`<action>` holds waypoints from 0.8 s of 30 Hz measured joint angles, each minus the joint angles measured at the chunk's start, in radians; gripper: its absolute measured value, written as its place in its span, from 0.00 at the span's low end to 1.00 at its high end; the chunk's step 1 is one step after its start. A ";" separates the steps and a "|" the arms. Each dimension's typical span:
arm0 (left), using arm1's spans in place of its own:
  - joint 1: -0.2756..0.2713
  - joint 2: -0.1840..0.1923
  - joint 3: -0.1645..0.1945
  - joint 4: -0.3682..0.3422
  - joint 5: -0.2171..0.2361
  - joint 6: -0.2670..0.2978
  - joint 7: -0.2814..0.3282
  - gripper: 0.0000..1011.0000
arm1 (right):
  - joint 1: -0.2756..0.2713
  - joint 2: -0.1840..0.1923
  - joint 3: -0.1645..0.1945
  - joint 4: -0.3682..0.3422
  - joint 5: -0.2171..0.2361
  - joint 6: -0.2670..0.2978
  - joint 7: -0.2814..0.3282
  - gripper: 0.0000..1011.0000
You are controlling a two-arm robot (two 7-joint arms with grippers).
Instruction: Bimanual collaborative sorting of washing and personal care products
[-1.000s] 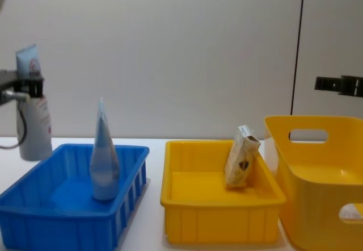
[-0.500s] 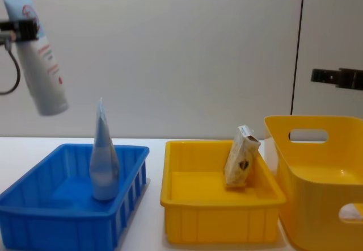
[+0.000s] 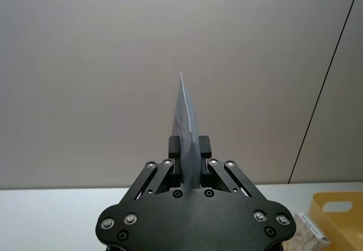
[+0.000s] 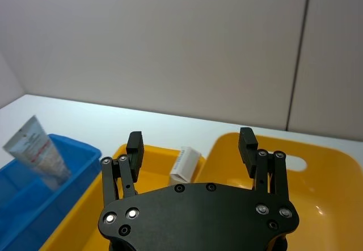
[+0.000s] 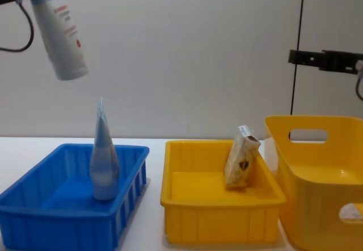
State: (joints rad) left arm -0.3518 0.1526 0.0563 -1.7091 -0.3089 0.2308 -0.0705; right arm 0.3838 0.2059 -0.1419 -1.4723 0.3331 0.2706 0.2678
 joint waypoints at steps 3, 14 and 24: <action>-0.012 -0.002 0.009 0.006 0.006 -0.012 -0.001 0.16 | 0.013 0.013 -0.014 0.008 0.007 -0.003 0.039 0.99; -0.054 -0.018 0.047 0.041 0.042 -0.056 -0.004 0.16 | 0.073 0.069 -0.079 0.036 0.027 0.019 0.187 0.99; -0.087 -0.028 0.090 0.076 0.054 -0.112 -0.056 0.16 | 0.142 0.112 -0.148 0.074 0.039 0.061 0.325 0.99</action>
State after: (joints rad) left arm -0.4385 0.1251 0.1462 -1.6328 -0.2552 0.1184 -0.1267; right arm 0.5257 0.3180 -0.2899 -1.3985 0.3724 0.3311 0.5929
